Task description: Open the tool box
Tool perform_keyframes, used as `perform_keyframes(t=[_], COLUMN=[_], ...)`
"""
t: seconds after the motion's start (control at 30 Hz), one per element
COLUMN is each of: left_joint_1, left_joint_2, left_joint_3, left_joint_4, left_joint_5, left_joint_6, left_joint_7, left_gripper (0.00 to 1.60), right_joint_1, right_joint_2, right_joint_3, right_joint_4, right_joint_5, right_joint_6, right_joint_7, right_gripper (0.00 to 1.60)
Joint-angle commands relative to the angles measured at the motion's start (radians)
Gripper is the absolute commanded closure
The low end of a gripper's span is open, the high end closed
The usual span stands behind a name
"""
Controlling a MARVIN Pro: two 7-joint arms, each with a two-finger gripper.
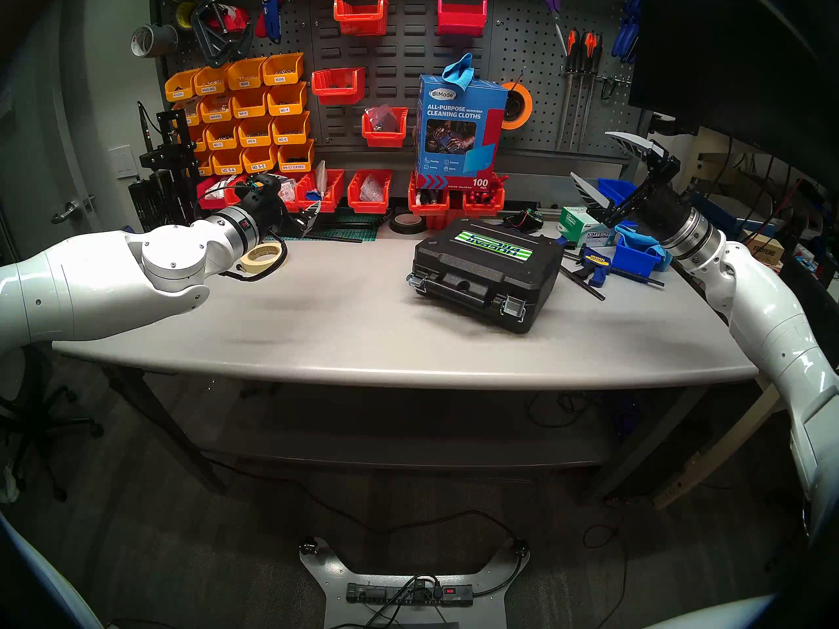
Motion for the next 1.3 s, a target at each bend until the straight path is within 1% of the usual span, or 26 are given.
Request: perform_keyframes(t=[0.0, 0.07, 0.1, 0.17, 0.2, 0.23, 0.3, 0.37, 0.5, 0.57, 0.6, 0.63, 0.7, 0.77, 0.83, 0.93, 1.27], left_joint_1=[-0.018, -0.018, -0.018, -0.018, -0.018, -0.018, -0.018, -0.018, -0.018, -0.018, -0.017, -0.017, -0.017, -0.017, -0.017, -0.017, -0.017], left_joint_2=[-0.002, -0.002, -0.002, -0.002, -0.002, -0.002, -0.002, -0.002, -0.002, -0.002, -0.003, -0.003, -0.003, -0.003, -0.003, -0.003, -0.003], left_joint_3=[-0.014, -0.014, -0.014, -0.014, -0.014, -0.014, -0.014, -0.014, -0.014, -0.014, -0.014, -0.014, -0.013, -0.013, -0.013, -0.013, -0.013], left_joint_4=[0.002, 0.002, 0.002, 0.002, 0.002, 0.002, 0.002, 0.002, 0.002, 0.002, 0.002, 0.002, 0.002, 0.002, 0.002, 0.002, 0.001], left_joint_5=[0.003, 0.004, 0.004, 0.004, 0.004, 0.004, 0.005, 0.005, 0.005, 0.005, 0.005, 0.005, 0.005, 0.006, 0.006, 0.006, 0.007], left_joint_6=[-0.005, -0.005, -0.005, -0.005, -0.005, -0.005, -0.005, -0.005, -0.005, -0.005, -0.005, -0.005, -0.005, -0.005, -0.005, -0.006, -0.006], left_joint_7=[0.002, 0.002, 0.003, 0.003, 0.004, 0.004, 0.005, 0.005, 0.006, 0.006, 0.007, 0.007, 0.007, 0.008, 0.008, 0.008, 0.01], left_gripper=[0.0, 0.0, 0.0, 0.0, 0.0, 0.0, 0.0, 0.0, 0.0, 0.0, 0.0, 0.0, 0.0, 0.0, 0.0, 0.0, 0.0], right_joint_1=[-0.033, -0.042, -0.046, -0.054, -0.057, -0.061, -0.071, -0.072, -0.071, -0.065, -0.058, -0.058, -0.049, -0.033, -0.031, -0.021, 0.016], right_joint_2=[0.103, 0.112, 0.135, 0.155, 0.158, 0.181, 0.207, 0.21, 0.245, 0.26, 0.271, 0.271, 0.276, 0.281, 0.28, 0.28, 0.272], right_joint_3=[-0.023, -0.028, -0.045, -0.061, -0.065, -0.082, -0.106, -0.111, -0.144, -0.155, -0.163, -0.163, -0.167, -0.174, -0.175, -0.181, -0.181], right_joint_4=[-0.092, -0.109, -0.126, -0.147, -0.153, -0.169, -0.192, -0.195, -0.22, -0.229, -0.233, -0.233, -0.236, -0.239, -0.239, -0.242, -0.25], right_joint_5=[0.047, 0.053, 0.058, 0.052, 0.037, 0.039, 0.035, 0.033, 0.018, -0.008, -0.039, -0.039, -0.065, -0.111, -0.119, -0.159, -0.326], right_joint_6=[0.0, 0.0, 0.0, 0.0, 0.0, 0.0, 0.0, 0.0, 0.0, 0.0, 0.0, 0.0, 0.0, 0.0, 0.0, 0.0, 0.0], right_joint_7=[0.102, 0.094, 0.104, 0.104, 0.097, 0.098, 0.101, 0.099, 0.093, 0.084, 0.08, 0.08, 0.08, 0.085, 0.087, 0.092, 0.092], right_gripper=[0.0, 0.0, 0.0, 0.0, 0.0, 0.0, 0.0, 0.0, 0.0, 0.0, 0.0, 0.0, 0.0, 0.0, 0.0, 0.0, 0.0])
